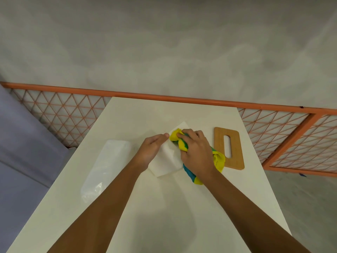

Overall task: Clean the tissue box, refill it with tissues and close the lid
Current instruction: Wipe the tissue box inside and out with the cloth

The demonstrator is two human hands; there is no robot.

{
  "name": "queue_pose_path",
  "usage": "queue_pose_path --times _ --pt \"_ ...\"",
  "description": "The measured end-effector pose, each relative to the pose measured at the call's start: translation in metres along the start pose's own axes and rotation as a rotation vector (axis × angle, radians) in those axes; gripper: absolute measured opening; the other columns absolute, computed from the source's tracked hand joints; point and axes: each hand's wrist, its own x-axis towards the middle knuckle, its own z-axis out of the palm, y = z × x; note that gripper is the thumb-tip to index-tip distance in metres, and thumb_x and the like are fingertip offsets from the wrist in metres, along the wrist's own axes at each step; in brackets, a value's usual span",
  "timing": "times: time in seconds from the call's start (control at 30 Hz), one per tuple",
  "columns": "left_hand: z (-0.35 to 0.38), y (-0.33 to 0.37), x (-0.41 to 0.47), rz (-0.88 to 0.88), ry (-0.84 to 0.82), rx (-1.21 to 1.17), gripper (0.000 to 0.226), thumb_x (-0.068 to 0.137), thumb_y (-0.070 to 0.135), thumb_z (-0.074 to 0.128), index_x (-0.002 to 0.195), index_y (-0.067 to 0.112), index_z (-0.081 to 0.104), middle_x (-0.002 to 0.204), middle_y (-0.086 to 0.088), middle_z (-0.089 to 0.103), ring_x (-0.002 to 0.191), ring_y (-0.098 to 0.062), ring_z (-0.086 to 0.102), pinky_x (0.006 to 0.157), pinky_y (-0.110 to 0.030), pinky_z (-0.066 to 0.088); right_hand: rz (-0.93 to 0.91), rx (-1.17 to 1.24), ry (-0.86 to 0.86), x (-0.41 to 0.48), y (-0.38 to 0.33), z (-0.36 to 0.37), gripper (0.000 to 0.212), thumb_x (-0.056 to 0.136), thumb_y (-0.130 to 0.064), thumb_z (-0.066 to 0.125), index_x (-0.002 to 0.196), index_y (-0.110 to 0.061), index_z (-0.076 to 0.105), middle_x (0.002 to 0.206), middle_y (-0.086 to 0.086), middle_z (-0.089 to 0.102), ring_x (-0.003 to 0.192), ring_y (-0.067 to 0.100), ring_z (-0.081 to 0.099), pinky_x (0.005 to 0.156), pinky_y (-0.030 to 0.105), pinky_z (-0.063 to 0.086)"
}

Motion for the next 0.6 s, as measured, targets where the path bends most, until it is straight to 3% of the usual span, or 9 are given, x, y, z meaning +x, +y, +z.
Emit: queue_pose_path --times 0.1,0.17,0.23,0.37,0.5,0.6 --pt "0.002 -0.002 -0.002 0.013 -0.007 0.021 0.027 0.091 0.032 0.055 0.089 0.007 0.066 0.084 -0.005 0.059 0.082 -0.017 0.052 0.077 -0.029 0.039 -0.028 0.031 -0.031 0.012 0.006 -0.009 0.040 0.072 -0.019 0.043 0.099 -0.008 0.070 0.101 0.007 0.068 0.078 0.031 0.060 0.067 0.036 0.055" --pt "0.006 -0.001 -0.005 0.011 -0.017 0.041 0.025 0.090 0.030 0.057 0.082 0.008 0.064 0.081 -0.008 0.055 0.077 -0.019 0.049 0.071 -0.029 0.037 0.098 0.005 -0.066 0.023 0.015 -0.012 0.036 0.080 -0.015 0.048 0.111 -0.008 0.066 0.113 0.008 0.063 0.092 0.032 0.055 0.079 0.037 0.047" --pt "0.010 0.000 -0.005 0.007 -0.012 0.051 0.021 0.090 0.029 0.058 0.075 0.014 0.063 0.076 -0.005 0.056 0.072 -0.017 0.050 0.065 -0.026 0.037 0.157 -0.007 -0.044 0.025 0.014 -0.013 0.035 0.079 -0.013 0.054 0.111 -0.007 0.066 0.113 0.009 0.063 0.093 0.032 0.055 0.080 0.037 0.047" --pt "0.009 0.000 -0.004 0.013 0.003 0.030 0.021 0.089 0.031 0.059 0.073 0.018 0.062 0.075 -0.002 0.055 0.073 -0.016 0.049 0.068 -0.026 0.037 -0.026 -0.023 -0.015 0.011 0.005 -0.006 0.036 0.059 -0.016 0.058 0.091 -0.007 0.072 0.092 0.008 0.069 0.071 0.029 0.062 0.064 0.029 0.053" --pt "0.008 -0.001 -0.004 0.012 0.000 0.008 0.023 0.088 0.029 0.060 0.069 0.017 0.061 0.080 -0.010 0.050 0.077 -0.020 0.043 0.070 -0.030 0.031 0.144 -0.012 -0.054 0.024 0.019 -0.009 0.035 0.083 -0.016 0.052 0.115 -0.006 0.063 0.117 0.011 0.061 0.095 0.033 0.054 0.082 0.037 0.045" --pt "0.014 -0.001 -0.004 0.006 0.028 -0.010 0.024 0.089 0.027 0.059 0.067 0.018 0.062 0.079 -0.007 0.056 0.077 -0.020 0.048 0.068 -0.028 0.035 0.234 0.002 -0.034 0.023 0.026 -0.006 0.033 0.089 -0.013 0.052 0.119 -0.005 0.060 0.119 0.013 0.060 0.096 0.034 0.052 0.082 0.036 0.041"
